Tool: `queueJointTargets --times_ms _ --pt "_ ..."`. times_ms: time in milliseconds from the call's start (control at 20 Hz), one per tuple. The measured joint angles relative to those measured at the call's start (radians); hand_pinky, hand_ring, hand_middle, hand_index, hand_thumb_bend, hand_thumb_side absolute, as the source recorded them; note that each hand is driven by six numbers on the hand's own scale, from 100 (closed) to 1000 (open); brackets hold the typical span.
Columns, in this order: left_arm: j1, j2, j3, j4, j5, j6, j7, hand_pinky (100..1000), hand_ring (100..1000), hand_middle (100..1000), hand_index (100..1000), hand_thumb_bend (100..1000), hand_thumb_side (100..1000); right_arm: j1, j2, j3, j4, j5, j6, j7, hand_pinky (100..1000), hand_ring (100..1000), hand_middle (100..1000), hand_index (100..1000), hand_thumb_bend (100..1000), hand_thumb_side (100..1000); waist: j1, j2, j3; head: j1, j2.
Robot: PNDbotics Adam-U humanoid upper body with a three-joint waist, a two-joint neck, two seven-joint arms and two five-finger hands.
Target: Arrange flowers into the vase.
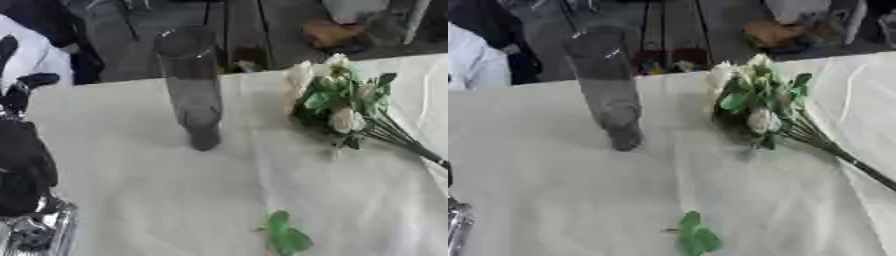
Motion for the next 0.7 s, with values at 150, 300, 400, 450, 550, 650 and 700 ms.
queueJointTargets --times_ms 150,300,400,450,550,650,700 --pt "0.002 0.0 -0.003 0.0 0.003 0.0 -0.003 588 852 920 943 548 977 -0.028 -0.018 0.026 0.034 0.067 -0.022 0.094 746 817 762 866 301 1000 0.002 0.0 0.004 0.0 0.0" --pt "0.003 0.0 -0.005 0.0 0.006 -0.001 -0.005 587 852 920 943 547 978 -0.052 -0.023 0.04 0.049 0.134 -0.038 0.204 744 821 790 882 298 1000 0.002 -0.001 0.006 -0.001 0.0" --pt "0.003 0.0 -0.006 0.0 0.007 -0.001 -0.006 587 852 920 942 547 977 -0.06 -0.023 0.042 0.05 0.164 -0.046 0.275 747 827 815 897 306 1000 0.004 -0.001 0.007 -0.001 0.0" --pt "0.003 0.0 -0.006 0.0 0.008 -0.001 -0.006 587 852 920 942 547 977 -0.062 -0.023 0.042 0.05 0.175 -0.051 0.308 751 841 843 914 320 1000 0.005 -0.001 0.007 -0.001 0.0" --pt "0.003 0.0 -0.006 0.0 0.01 -0.001 -0.007 586 852 920 942 546 977 -0.065 -0.022 0.044 0.05 0.19 -0.062 0.369 752 854 851 919 350 1000 0.005 -0.001 0.007 -0.001 0.0" --pt "0.003 0.0 -0.006 0.0 0.01 0.0 -0.008 586 852 921 943 545 977 -0.065 -0.022 0.048 0.052 0.196 -0.076 0.418 754 868 866 924 378 1000 0.005 -0.001 0.006 -0.002 0.0" --pt "0.003 0.0 -0.006 0.0 0.01 0.0 -0.008 586 852 921 942 545 977 -0.065 -0.022 0.05 0.057 0.196 -0.083 0.435 754 874 877 925 384 1000 0.005 -0.001 0.006 -0.003 0.0"
